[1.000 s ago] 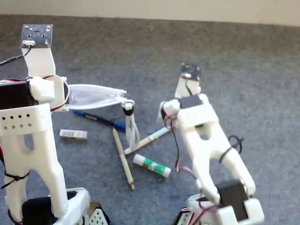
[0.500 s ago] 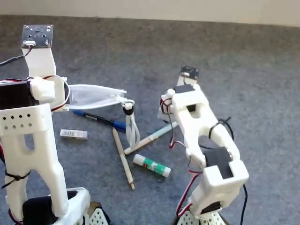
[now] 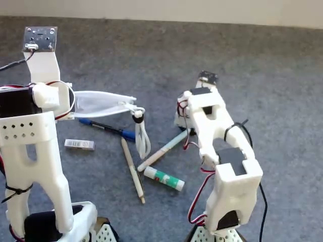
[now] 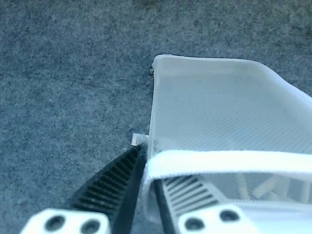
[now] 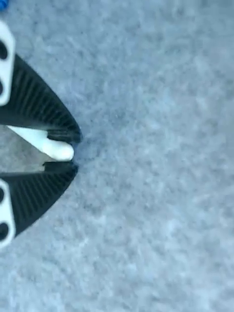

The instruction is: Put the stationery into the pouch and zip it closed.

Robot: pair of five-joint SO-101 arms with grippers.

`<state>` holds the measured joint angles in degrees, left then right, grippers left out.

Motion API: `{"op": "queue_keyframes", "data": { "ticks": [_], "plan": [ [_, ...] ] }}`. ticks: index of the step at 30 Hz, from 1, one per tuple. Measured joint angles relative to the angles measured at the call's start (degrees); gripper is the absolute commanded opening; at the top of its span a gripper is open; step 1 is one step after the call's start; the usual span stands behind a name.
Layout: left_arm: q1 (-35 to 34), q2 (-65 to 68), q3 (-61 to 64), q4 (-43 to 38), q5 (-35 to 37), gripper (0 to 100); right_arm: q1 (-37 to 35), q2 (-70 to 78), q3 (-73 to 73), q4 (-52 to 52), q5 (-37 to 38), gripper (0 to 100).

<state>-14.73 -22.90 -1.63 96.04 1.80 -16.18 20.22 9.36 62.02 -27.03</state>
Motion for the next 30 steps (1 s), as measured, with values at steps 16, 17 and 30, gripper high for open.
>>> {"op": "queue_keyframes", "data": {
  "ticks": [16, 17, 30],
  "plan": [
    [0.0, 0.0, 0.0, 0.0, 0.0, 1, 0.09, -5.8, -1.49, 7.03, 0.0, 0.5],
    [0.0, 0.0, 0.0, 0.0, 0.0, 1, 0.09, -7.03, -1.49, 7.21, 0.18, 0.5],
    [0.0, 0.0, 0.88, 0.0, 2.11, 1, 1.67, -18.99, -1.49, 10.46, 6.59, 0.5]
  ]
}}
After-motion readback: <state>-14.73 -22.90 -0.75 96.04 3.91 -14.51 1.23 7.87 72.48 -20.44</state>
